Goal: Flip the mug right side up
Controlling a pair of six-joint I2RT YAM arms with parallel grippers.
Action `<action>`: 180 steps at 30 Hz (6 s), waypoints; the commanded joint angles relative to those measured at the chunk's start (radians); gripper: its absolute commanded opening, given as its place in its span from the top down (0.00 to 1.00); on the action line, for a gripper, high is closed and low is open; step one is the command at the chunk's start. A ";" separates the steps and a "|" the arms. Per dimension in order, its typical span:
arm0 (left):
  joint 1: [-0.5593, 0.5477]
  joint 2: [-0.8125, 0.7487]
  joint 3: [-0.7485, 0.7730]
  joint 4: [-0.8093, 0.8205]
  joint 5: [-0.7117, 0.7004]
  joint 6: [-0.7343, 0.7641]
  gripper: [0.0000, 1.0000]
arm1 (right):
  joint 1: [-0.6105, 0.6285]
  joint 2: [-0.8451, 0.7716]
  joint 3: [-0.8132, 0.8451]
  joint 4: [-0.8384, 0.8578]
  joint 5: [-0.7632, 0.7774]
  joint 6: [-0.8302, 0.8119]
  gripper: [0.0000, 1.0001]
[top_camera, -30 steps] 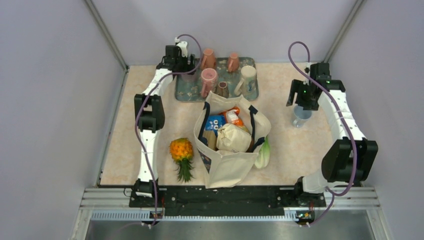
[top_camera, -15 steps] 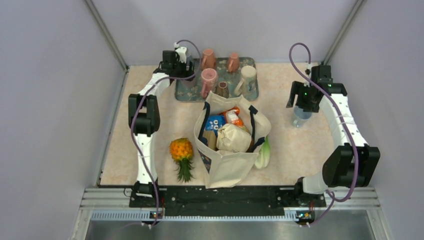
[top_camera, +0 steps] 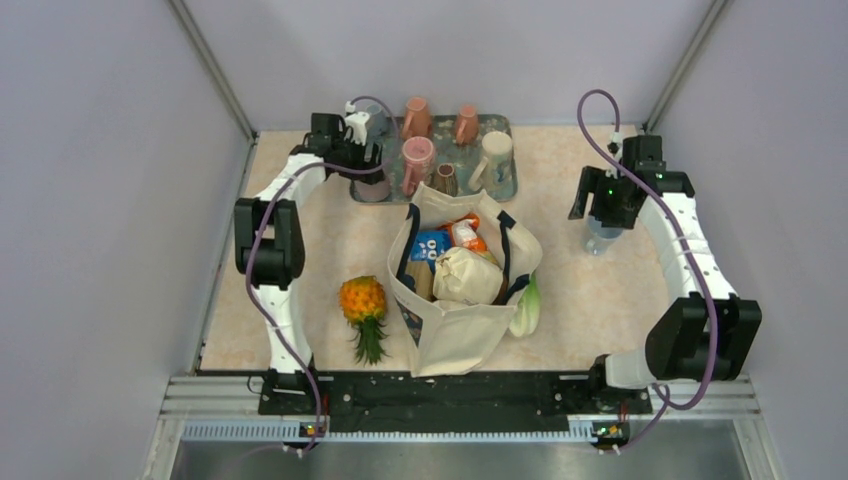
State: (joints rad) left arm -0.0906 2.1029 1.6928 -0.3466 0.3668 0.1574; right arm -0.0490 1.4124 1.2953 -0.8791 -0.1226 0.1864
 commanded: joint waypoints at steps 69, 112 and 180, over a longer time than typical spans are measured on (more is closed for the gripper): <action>-0.047 0.046 0.024 0.238 -0.046 0.039 0.18 | 0.072 -0.157 0.007 0.126 -0.095 0.083 0.27; 0.053 0.014 0.118 0.061 0.118 -0.251 1.00 | 0.144 -0.176 0.074 0.153 -0.084 0.151 0.27; 0.168 -0.437 -0.022 0.215 0.631 -1.127 1.00 | 0.764 0.527 0.420 1.348 -0.229 0.686 0.34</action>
State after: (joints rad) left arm 0.0891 1.7470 1.6661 -0.2703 0.9272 -0.8948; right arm 0.7124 1.9018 1.6756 0.2806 -0.2955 0.7994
